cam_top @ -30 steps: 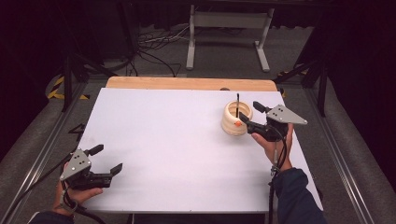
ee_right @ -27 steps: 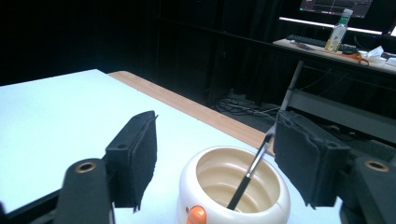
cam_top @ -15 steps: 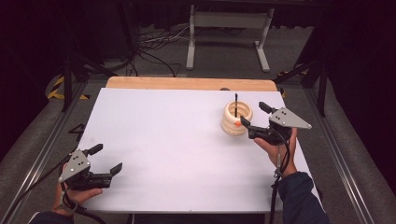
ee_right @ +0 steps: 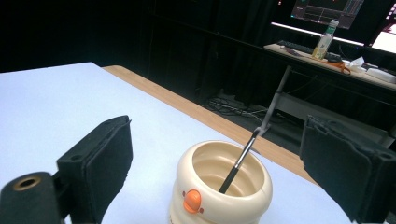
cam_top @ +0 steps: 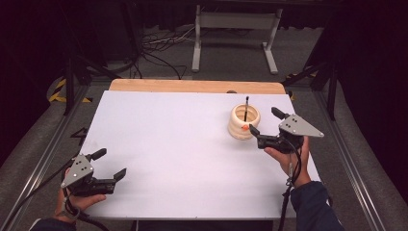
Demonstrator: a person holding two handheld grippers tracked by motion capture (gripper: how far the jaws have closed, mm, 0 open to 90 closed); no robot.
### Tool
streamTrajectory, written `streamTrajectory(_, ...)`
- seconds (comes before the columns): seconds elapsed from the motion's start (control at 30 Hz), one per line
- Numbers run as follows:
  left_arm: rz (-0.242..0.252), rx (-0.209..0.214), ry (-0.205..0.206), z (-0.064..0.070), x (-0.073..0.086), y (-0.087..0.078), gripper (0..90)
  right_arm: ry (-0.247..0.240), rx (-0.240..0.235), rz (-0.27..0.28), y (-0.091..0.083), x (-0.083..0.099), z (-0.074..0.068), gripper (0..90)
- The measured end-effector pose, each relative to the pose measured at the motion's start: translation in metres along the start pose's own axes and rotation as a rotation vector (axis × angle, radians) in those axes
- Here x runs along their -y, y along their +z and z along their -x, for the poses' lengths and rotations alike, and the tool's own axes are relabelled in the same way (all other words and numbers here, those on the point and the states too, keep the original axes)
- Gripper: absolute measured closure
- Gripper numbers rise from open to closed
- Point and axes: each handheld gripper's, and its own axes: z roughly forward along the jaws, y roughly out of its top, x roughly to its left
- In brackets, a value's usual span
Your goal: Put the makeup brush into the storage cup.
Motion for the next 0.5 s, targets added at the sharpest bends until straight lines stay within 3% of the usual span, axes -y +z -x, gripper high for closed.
streamTrajectory(0.5,-0.007,0.003,0.001,0.0,0.001,0.001,6.6,-0.057,0.014,0.01,-0.013,0.004,-0.008,5.9)
